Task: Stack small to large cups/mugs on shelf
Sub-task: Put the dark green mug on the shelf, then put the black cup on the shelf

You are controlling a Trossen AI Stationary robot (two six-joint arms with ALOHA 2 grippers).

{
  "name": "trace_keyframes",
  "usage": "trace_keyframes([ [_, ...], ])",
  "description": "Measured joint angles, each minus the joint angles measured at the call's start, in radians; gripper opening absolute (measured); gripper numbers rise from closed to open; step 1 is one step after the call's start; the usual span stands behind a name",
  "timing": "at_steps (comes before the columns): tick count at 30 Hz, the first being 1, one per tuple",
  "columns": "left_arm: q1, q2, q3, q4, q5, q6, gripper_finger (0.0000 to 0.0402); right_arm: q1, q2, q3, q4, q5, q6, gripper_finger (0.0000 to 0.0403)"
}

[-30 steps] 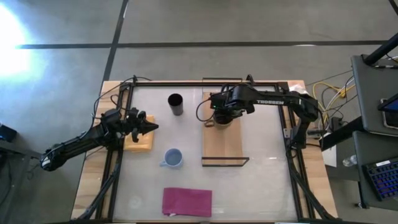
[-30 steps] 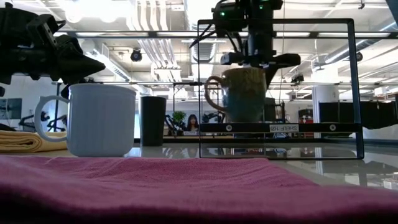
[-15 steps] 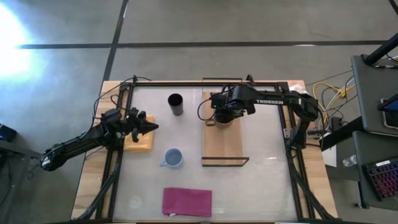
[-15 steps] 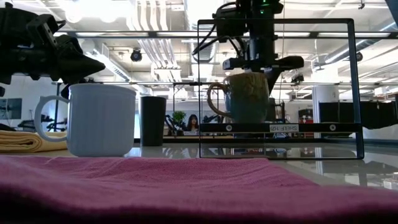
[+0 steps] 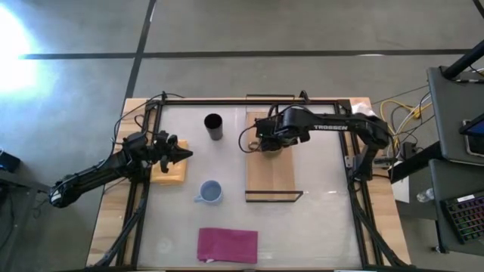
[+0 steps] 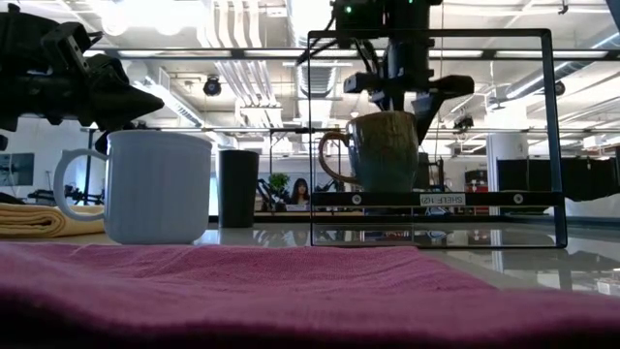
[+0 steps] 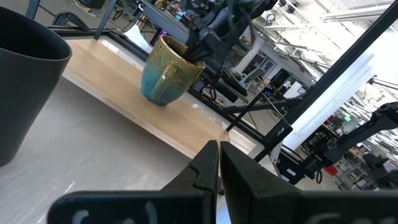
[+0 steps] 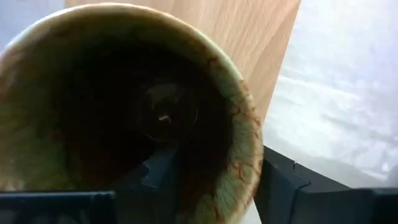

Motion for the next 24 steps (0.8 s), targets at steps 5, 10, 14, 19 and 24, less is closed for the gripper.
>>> trace_keyframes([
  [5, 0.0, 0.0, 0.0, 0.0, 0.0, 0.0, 0.0002, 0.01, -0.043, 0.023, -0.053, 0.075, -0.005, 0.0173],
  [10, 0.0, 0.0, 0.0, 0.004, -0.004, 0.015, 0.0002, 0.01, -0.089, 0.023, -0.103, 0.104, -0.006, 0.018],
  [14, 0.0, 0.0, 0.0, 0.023, -0.008, 0.081, 0.0002, 0.01, -0.143, 0.023, -0.14, 0.136, -0.006, 0.0185],
  [19, 0.0, -0.001, 0.0, 0.022, -0.009, 0.08, 0.0002, 0.012, -0.241, 0.024, -0.142, 0.231, -0.007, 0.0185],
  [24, 0.0, 0.0, 0.0, 0.064, -0.077, 0.056, 0.0002, 0.012, -0.353, 0.037, -0.133, 0.267, -0.057, 0.0184],
])
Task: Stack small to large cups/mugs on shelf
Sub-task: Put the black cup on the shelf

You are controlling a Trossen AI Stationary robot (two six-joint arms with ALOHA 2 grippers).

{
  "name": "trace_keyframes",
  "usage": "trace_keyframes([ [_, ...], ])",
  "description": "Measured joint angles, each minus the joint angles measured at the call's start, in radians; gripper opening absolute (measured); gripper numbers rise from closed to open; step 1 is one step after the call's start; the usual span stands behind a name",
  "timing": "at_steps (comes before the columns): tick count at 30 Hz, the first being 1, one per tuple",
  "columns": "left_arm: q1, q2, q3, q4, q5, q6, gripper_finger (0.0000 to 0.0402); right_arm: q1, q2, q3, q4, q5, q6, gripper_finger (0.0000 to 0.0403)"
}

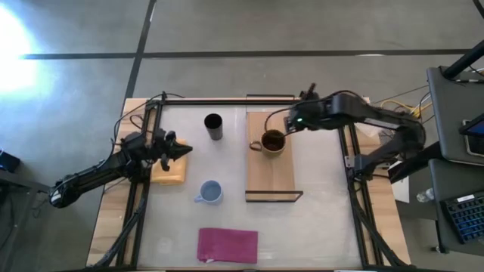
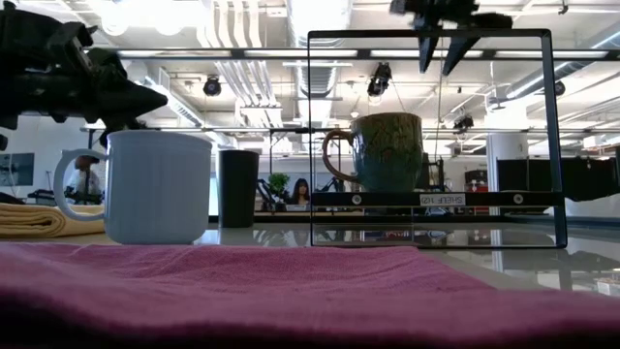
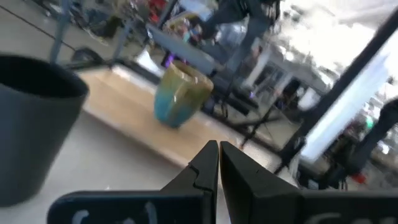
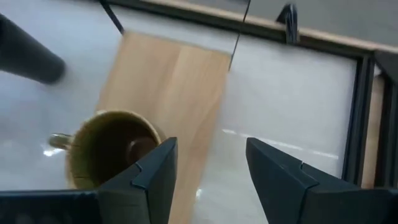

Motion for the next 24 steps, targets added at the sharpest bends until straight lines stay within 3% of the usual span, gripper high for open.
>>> trace_keyframes([
  [3, 0.0, 0.0, 0.0, 0.082, -0.01, -0.153, 0.0002, 0.0, -0.063, 0.001, -0.001, 0.04, -0.002, 0.0182],
  [7, 0.001, 0.0, 0.0, 0.267, -0.107, -0.157, 0.0002, -0.001, -0.126, 0.001, -0.001, 0.117, -0.043, 0.0183],
  [14, -0.002, 0.003, 0.0, 0.427, -0.119, -0.161, 0.0002, -0.054, -0.185, 0.001, 0.0, 0.144, -0.203, 0.018],
  [19, -0.002, 0.024, 0.0, 0.428, -0.346, -0.189, 0.0002, -0.111, -0.19, 0.001, 0.032, 0.139, -0.305, 0.0179],
  [24, -0.002, 0.1, 0.004, 0.466, -0.419, -0.162, 0.0002, -0.17, -0.185, 0.001, 0.146, 0.139, -0.381, 0.0178],
])
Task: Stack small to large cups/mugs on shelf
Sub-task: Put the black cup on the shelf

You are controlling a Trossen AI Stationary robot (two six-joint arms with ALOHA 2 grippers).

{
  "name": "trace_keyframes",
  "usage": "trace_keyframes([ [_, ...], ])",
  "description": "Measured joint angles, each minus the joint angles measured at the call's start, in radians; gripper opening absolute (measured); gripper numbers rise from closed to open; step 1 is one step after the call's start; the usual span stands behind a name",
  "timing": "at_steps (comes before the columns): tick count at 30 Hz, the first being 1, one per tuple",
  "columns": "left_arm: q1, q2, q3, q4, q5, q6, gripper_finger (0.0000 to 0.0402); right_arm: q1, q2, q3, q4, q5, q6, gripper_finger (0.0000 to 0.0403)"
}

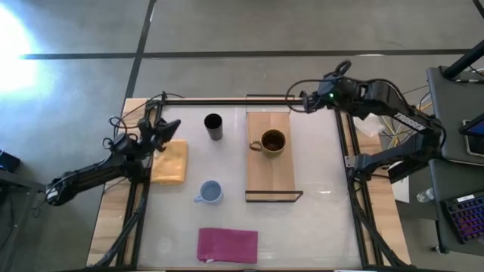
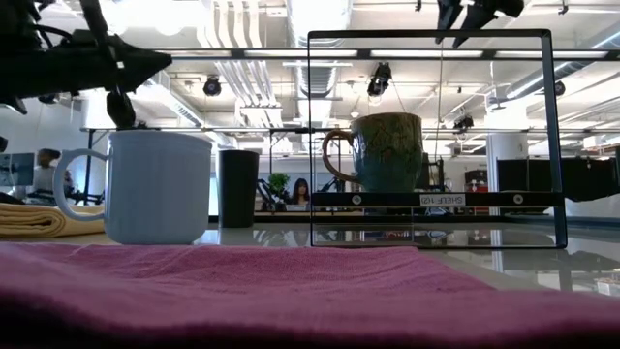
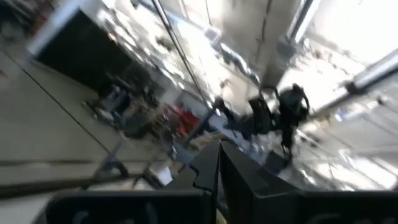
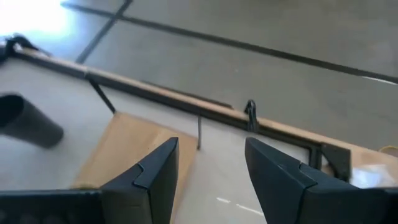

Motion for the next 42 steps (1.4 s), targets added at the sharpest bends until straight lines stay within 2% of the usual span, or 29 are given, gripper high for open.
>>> trace_keyframes([
  [3, 0.0, 0.055, 0.024, 0.167, -0.124, -0.02, 0.0002, -0.038, 0.01, 0.0, 0.044, -0.001, 0.001, 0.0178],
  [5, 0.0, 0.095, 0.055, 0.305, -0.255, -0.022, 0.0002, -0.06, 0.017, 0.0, 0.067, 0.0, 0.002, 0.0178],
  [8, 0.002, 0.164, 0.114, 0.497, -0.425, 0.05, 0.0002, -0.103, 0.031, 0.0, 0.1, 0.0, 0.006, 0.0178],
  [10, 0.002, 0.208, 0.171, 0.526, -0.467, 0.07, 0.0002, -0.128, 0.039, 0.0, 0.122, -0.001, 0.012, 0.0178],
  [12, 0.002, 0.26, 0.249, 0.471, -0.471, 0.112, 0.0002, -0.154, 0.049, 0.0, 0.134, -0.001, 0.005, 0.0178],
  [16, 0.001, 0.371, 0.449, 0.172, -0.452, 0.312, 0.0002, -0.198, 0.069, 0.0, 0.137, -0.03, 0.003, 0.0178],
  [18, 0.004, 0.425, 0.573, -0.081, -0.485, 0.364, 0.0002, -0.213, 0.074, 0.0, 0.135, -0.048, -0.005, 0.0178],
  [21, 0.023, 0.546, 0.787, -0.569, -0.468, 0.431, 0.0002, -0.224, 0.078, 0.0, 0.136, -0.079, -0.023, 0.0178],
  [23, 0.045, 0.627, 0.921, -0.864, -0.391, 0.42, 0.0002, -0.224, 0.077, 0.0, 0.133, -0.083, -0.031, 0.0178],
  [26, 0.083, 0.741, 1.067, -1.139, -0.16, 0.423, 0.0002, -0.223, 0.069, 0.0, 0.13, -0.085, -0.061, 0.0178],
  [27, 0.092, 0.767, 1.104, -1.186, -0.079, 0.425, 0.0002, -0.223, 0.067, 0.0, 0.129, -0.085, -0.067, 0.0178],
  [29, 0.099, 0.803, 1.174, -1.206, -0.005, 0.426, 0.0002, -0.224, 0.059, 0.0, 0.129, -0.089, -0.082, 0.0178],
  [35, 0.099, 0.87, 1.271, -1.431, 0.002, 0.422, 0.0002, -0.223, 0.032, 0.0, 0.123, -0.102, -0.126, 0.0178],
  [37, 0.098, 0.874, 1.283, -1.483, 0.006, 0.369, 0.0002, -0.223, 0.025, 0.0, 0.121, -0.102, -0.142, 0.0178],
  [39, 0.096, 0.883, 1.285, -1.496, 0.008, 0.314, 0.0002, -0.224, 0.018, 0.0, 0.121, -0.102, -0.163, 0.0178],
  [42, 0.084, 0.892, 1.28, -1.479, 0.077, 0.286, 0.0002, -0.224, 0.008, 0.0, 0.121, -0.103, -0.189, 0.0178],
])
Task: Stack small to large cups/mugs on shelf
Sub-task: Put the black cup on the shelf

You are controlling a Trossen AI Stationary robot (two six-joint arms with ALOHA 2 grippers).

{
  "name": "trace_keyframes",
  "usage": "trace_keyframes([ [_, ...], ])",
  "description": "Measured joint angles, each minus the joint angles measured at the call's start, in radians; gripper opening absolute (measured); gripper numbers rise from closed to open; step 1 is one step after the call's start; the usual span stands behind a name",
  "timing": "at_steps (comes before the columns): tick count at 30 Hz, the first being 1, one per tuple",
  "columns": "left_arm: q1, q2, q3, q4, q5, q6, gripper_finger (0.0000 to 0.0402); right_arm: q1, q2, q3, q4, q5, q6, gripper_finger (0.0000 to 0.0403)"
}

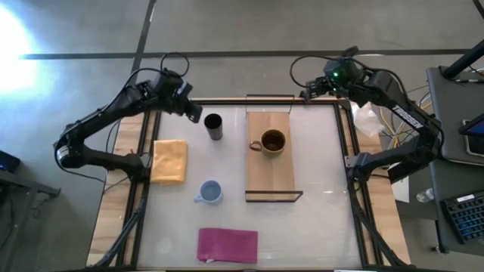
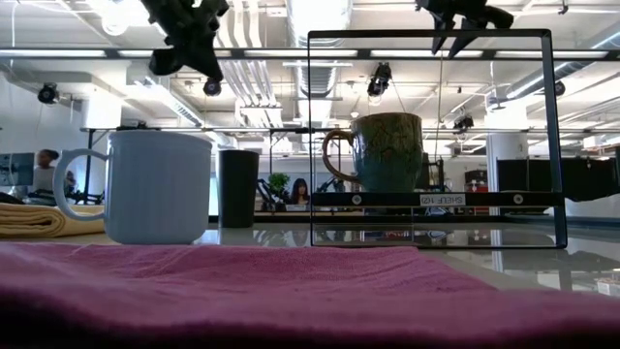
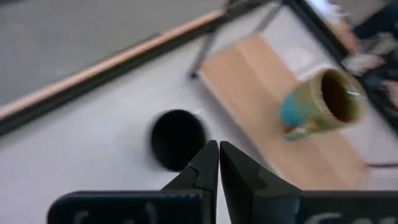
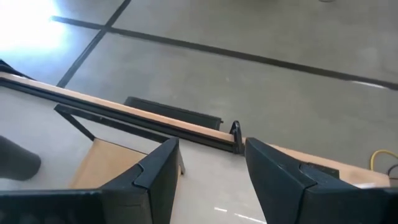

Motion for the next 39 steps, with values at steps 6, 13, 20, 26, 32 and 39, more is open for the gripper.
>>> trace_keyframes([
  [6, 0.0, 0.001, -0.004, 0.03, 0.048, -0.049, 0.0002, 0.0, -0.008, 0.0, 0.0, 0.0, -0.046, 0.0178],
  [13, 0.0, 0.04, -0.018, 0.07, 0.051, 0.014, 0.0002, 0.0, -0.008, 0.0, 0.0, 0.0, -0.094, 0.0178],
  [20, 0.003, 0.124, 0.02, -0.018, 0.128, 0.087, 0.0002, 0.0, -0.008, 0.0, -0.002, -0.001, -0.113, 0.0178],
  [26, 0.011, 0.246, 0.165, -0.283, -0.037, 0.176, 0.0002, 0.0, -0.009, 0.0, -0.02, 0.0, -0.101, 0.0178],
  [32, 0.019, 0.364, 0.26, -0.293, -0.162, 0.268, 0.0014, 0.0, -0.009, 0.0, -0.021, 0.004, -0.089, 0.0178],
  [39, 0.048, 0.5, 0.281, -0.342, -0.153, 0.229, 0.009, 0.0, -0.009, 0.0, -0.116, 0.006, -0.026, 0.018],
])
